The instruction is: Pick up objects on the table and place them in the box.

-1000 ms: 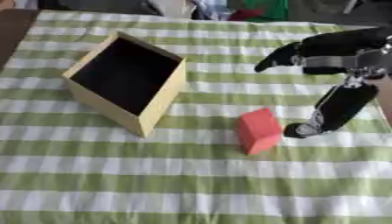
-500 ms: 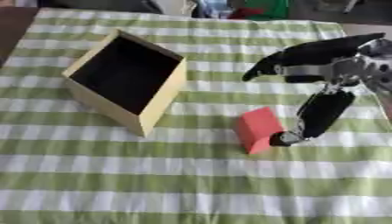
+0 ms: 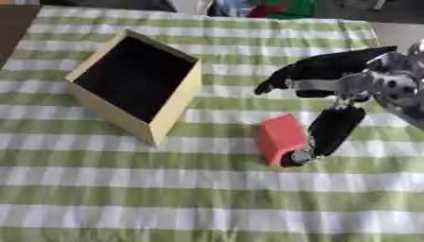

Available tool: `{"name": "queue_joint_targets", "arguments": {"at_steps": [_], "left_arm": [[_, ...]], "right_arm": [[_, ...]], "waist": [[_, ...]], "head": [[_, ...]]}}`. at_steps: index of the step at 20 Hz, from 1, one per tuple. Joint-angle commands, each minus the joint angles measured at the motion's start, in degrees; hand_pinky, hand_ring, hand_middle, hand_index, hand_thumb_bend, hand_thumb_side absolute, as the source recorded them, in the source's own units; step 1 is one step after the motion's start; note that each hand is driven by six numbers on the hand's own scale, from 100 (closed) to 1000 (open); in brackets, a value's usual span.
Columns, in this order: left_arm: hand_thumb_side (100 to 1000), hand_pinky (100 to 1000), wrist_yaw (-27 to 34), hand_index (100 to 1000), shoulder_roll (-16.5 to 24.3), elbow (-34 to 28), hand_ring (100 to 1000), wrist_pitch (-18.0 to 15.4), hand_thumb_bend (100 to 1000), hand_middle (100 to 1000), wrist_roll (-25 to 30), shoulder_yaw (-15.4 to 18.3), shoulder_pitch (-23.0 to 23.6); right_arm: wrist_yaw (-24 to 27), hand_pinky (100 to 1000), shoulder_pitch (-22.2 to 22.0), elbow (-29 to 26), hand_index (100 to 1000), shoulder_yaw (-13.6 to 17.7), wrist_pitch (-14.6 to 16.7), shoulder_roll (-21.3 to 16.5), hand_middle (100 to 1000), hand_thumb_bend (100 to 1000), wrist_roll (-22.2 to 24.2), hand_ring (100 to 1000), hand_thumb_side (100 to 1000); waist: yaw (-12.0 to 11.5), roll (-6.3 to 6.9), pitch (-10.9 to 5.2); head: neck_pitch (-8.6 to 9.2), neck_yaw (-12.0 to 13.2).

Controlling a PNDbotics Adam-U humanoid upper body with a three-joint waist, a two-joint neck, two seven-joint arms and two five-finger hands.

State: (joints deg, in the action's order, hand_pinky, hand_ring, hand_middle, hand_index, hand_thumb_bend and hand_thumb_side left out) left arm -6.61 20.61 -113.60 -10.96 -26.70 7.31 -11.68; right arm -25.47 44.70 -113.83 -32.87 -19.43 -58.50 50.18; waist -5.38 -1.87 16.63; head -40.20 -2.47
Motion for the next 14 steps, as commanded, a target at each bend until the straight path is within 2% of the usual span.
{"name": "queue_joint_targets", "arguments": {"at_steps": [1,14], "left_arm": [[100,1000,0.1,717,0.7,-1.0,482,0.0,170,482,0.3,0.1,-0.6],[100,1000,0.3,715,0.3,-1.0,480,0.0,165,481,0.6,0.1,-0.6]], "right_arm": [[-1.4,1000,1.2,0.7,1000,-0.2,-2.5,-0.1,914,571,1.8,1000,394],[-5.1,998,3.0,9.3,1000,-2.4,0.5,3.3,902,554,1.8,1000,394]], "waist": [[-0.1,0.15,-0.74],[-0.6,0.07,-0.33]], "head": [[0.39,-0.2],[0.91,-0.1]]}}
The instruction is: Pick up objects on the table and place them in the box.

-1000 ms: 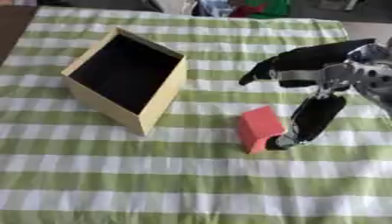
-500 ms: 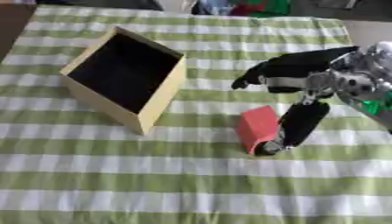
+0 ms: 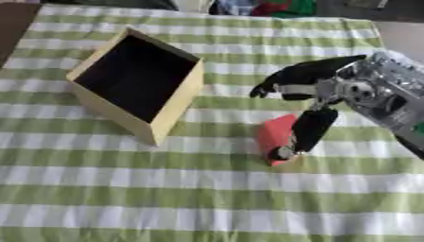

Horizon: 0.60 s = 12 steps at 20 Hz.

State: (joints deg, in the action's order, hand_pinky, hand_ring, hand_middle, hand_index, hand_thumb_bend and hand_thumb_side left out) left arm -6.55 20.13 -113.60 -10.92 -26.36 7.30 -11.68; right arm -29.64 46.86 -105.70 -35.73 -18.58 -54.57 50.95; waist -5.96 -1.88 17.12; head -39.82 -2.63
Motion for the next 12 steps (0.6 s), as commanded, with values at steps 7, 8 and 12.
{"name": "queue_joint_targets", "arguments": {"at_steps": [7,8,12], "left_arm": [[100,1000,0.2,714,0.8,-1.0,480,0.0,162,481,0.2,0.2,-0.7],[100,1000,0.2,714,0.8,-1.0,480,0.0,163,481,0.2,0.2,-0.7],[100,1000,0.3,714,0.8,-1.0,480,0.0,160,481,0.2,0.2,-0.7]], "right_arm": [[-1.2,999,0.5,2.9,1000,0.7,0.7,-0.7,900,558,1.0,1000,388],[-1.0,999,0.3,3.2,1000,0.9,0.6,-0.9,900,559,1.0,1000,388],[-0.2,1000,0.0,3.8,1000,1.2,0.1,-1.1,898,561,1.0,1000,385]], "waist": [[0.0,-0.02,-0.68],[0.0,-0.04,-0.62],[0.0,-0.08,-0.57]], "head": [[0.59,0.2],[0.58,0.3],[0.59,0.3]]}}
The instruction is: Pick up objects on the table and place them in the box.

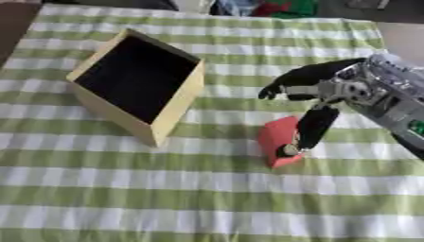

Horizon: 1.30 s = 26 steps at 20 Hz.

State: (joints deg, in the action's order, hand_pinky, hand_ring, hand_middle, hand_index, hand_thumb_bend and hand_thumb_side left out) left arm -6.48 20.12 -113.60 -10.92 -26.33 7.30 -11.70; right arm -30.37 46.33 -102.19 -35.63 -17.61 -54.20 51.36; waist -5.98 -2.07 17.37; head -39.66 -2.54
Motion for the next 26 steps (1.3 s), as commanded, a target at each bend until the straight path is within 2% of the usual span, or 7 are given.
{"name": "queue_joint_targets", "arguments": {"at_steps": [1,10,15,26], "left_arm": [[100,1000,0.2,714,0.8,-1.0,480,0.0,160,481,0.1,0.2,-0.7],[100,1000,0.3,713,0.8,-1.0,479,0.1,156,481,0.2,0.2,-0.8],[100,1000,0.3,713,0.7,-1.0,479,0.1,154,481,0.3,0.2,-0.7],[100,1000,1.1,712,0.3,-1.0,478,0.1,146,480,0.7,0.2,-0.8]], "right_arm": [[0.7,999,0.5,0.2,1000,1.2,-1.1,-1.5,897,563,0.6,1000,384],[2.6,1000,0.0,0.2,1000,1.1,-2.2,-1.9,897,592,0.6,1000,401],[0.1,1000,-0.1,2.5,1000,1.0,-0.7,-1.5,895,600,0.6,1000,405],[-2.7,988,-0.1,6.7,994,0.7,1.6,0.5,867,540,0.6,1000,342]], "waist": [[0.1,0.11,-0.82],[0.2,-0.03,-0.76],[0.2,0.05,-0.64],[0.2,0.39,-0.35]], "head": [[0.44,0.2],[0.56,0.1],[0.67,0.1],[0.85,0.0]]}}
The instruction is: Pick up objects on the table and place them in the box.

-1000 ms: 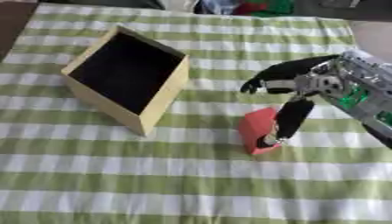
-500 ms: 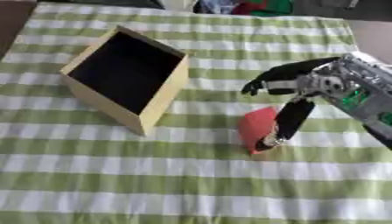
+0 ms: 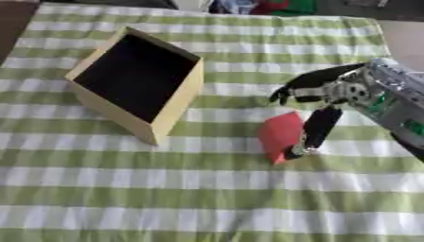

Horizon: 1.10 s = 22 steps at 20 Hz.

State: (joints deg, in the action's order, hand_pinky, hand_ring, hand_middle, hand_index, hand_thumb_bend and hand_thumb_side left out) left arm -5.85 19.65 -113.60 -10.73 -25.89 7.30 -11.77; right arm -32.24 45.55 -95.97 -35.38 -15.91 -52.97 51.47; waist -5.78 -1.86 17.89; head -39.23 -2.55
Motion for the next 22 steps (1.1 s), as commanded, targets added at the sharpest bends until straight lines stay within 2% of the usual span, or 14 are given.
{"name": "queue_joint_targets", "arguments": {"at_steps": [1,5,8,9,13,16,17,18,19,20,22], "left_arm": [[100,1000,0.5,712,0.8,-1.0,478,0.0,145,480,0.3,0.2,-0.7],[100,1000,0.5,712,0.7,-1.0,478,0.0,144,480,0.4,0.2,-0.7],[100,1000,0.5,712,0.8,-1.0,478,0.0,141,480,0.5,0.2,-0.7],[100,1000,0.5,712,0.8,-1.0,478,0.1,141,480,0.6,0.2,-0.7],[100,1000,0.5,712,0.9,-1.0,478,0.1,140,480,0.7,0.2,-0.8],[100,1000,0.5,712,0.9,-1.0,479,0.1,140,480,0.8,0.2,-0.9],[100,1000,0.5,711,0.9,-1.0,479,0.1,140,480,0.8,0.2,-0.9],[100,1000,0.5,711,0.8,-1.0,479,0.1,139,480,0.9,0.2,-0.9],[100,1000,0.5,711,0.8,-1.0,479,0.1,138,480,0.9,0.1,-0.9],[100,1000,0.5,711,0.8,-1.0,479,0.1,137,480,0.9,0.1,-0.9],[100,1000,0.5,711,0.8,-1.0,479,0.1,138,480,0.9,0.2,-0.9]], "right_arm": [[-0.9,986,0.7,0.6,992,0.4,-0.1,-0.7,863,539,0.5,1000,341],[-0.8,979,0.8,0.4,976,0.4,0.2,-0.3,851,525,0.4,1000,330],[-0.3,944,0.9,-1.2,903,0.7,0.3,-0.4,804,476,-1.1,981,279],[-0.1,927,0.9,-1.7,851,0.8,0.2,-0.6,783,452,-1.9,961,242],[0.6,915,0.6,-3.7,794,0.8,-1.7,-1.1,762,434,-5.1,947,199],[0.7,901,0.4,-3.7,726,0.5,-3.0,-1.3,688,408,-6.3,930,100],[0.6,900,0.4,-3.5,720,0.5,-3.5,-1.2,679,407,-6.6,929,100],[0.6,892,0.3,-3.2,680,0.4,-4.0,-1.1,619,413,-6.8,918,100],[0.6,891,0.3,-2.9,674,0.3,-4.4,-1.0,612,414,-7.0,917,100],[0.6,883,0.3,-2.6,640,0.4,-5.0,-0.9,567,387,-7.2,908,144],[0.9,877,0.2,-2.6,602,0.7,-6.1,-0.9,518,325,-7.9,897,172]], "waist": [[0.0,0.20,-0.84],[0.0,0.25,-0.76],[0.1,0.23,-0.70],[0.1,0.22,-0.69],[0.1,0.10,-0.69],[0.1,0.04,-0.72],[0.0,0.02,-0.74],[0.0,0.00,-0.75],[0.0,-0.01,-0.76],[0.0,0.00,-0.77],[0.0,-0.02,-0.79]], "head": [[0.43,0.0],[0.39,0.1],[0.37,0.1],[0.37,0.1],[0.48,0.2],[0.58,0.2],[0.64,0.2],[0.72,0.2],[0.77,0.2],[0.76,0.2],[0.66,0.3]]}}
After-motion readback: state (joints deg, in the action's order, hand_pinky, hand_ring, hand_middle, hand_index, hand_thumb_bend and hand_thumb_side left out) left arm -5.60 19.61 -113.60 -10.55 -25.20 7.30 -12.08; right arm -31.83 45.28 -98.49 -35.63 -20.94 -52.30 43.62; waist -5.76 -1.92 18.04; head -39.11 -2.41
